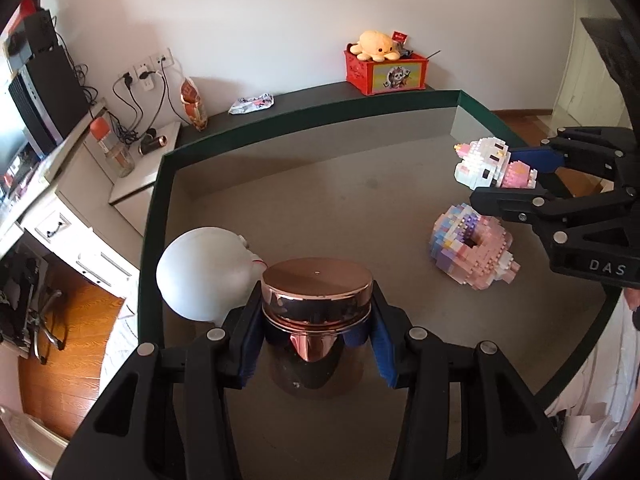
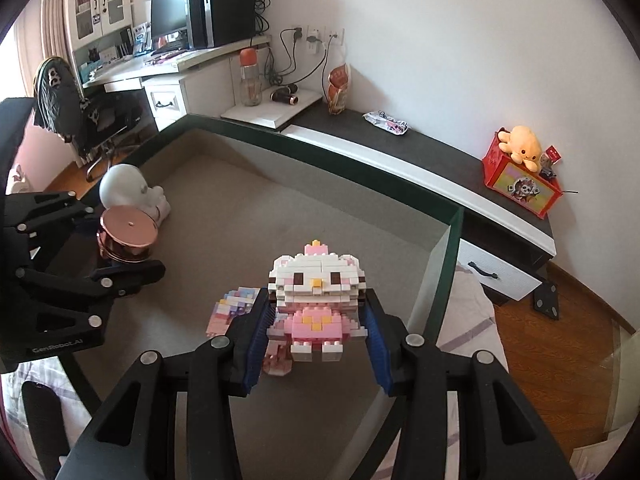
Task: Organize rigid objects
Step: 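Carry the copper jar and Hello Kitty figure into the pink box and release, then withdraw both grippers from the box back over the bed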
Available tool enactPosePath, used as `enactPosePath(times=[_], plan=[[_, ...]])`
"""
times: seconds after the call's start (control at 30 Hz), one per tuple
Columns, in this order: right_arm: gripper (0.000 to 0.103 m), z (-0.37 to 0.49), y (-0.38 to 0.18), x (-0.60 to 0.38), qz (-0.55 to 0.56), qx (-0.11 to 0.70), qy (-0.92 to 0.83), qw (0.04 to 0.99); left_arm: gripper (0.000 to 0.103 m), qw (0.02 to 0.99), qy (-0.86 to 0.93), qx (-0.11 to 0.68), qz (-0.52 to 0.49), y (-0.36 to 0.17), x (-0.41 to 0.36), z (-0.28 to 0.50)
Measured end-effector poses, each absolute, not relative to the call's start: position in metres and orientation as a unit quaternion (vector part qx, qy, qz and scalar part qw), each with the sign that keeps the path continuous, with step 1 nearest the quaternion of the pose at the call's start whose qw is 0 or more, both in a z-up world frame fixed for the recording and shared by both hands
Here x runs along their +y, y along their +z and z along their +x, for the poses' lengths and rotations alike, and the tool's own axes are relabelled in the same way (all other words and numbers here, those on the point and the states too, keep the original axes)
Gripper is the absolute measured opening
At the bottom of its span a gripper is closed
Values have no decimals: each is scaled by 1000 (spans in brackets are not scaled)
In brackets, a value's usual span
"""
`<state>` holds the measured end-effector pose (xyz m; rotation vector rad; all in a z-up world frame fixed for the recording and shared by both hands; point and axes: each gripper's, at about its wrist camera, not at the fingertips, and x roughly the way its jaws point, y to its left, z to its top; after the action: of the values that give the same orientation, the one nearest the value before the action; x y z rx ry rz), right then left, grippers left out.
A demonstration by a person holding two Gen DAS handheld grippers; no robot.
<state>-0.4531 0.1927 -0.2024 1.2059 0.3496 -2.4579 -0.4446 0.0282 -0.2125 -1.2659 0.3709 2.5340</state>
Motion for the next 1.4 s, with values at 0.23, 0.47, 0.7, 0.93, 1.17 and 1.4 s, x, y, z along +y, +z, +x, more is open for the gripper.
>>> enactPosePath(times=[0.23, 0.47, 0.7, 0.93, 1.17, 1.4], plan=[[45, -467, -207, 197, 444, 114, -868, 190, 48, 139, 878, 128, -439, -213, 27, -447], [45, -479, -208, 195, 455, 128, -862, 181, 63, 135, 881, 128, -436, -212, 28, -445], [45, -471, -209, 191, 463, 132, -857, 184, 79, 137, 887, 139, -419, -208, 32, -439], [46, -463, -208, 191, 463, 140, -856, 184, 85, 134, 887, 134, -421, -207, 30, -437], [64, -452, -202, 188, 450, 138, -863, 185, 93, 131, 892, 124, -415, -200, 24, -429], [75, -431, -184, 192, 426, 129, -878, 177, 95, 129, 902, 115, -396, -182, 17, -403]])
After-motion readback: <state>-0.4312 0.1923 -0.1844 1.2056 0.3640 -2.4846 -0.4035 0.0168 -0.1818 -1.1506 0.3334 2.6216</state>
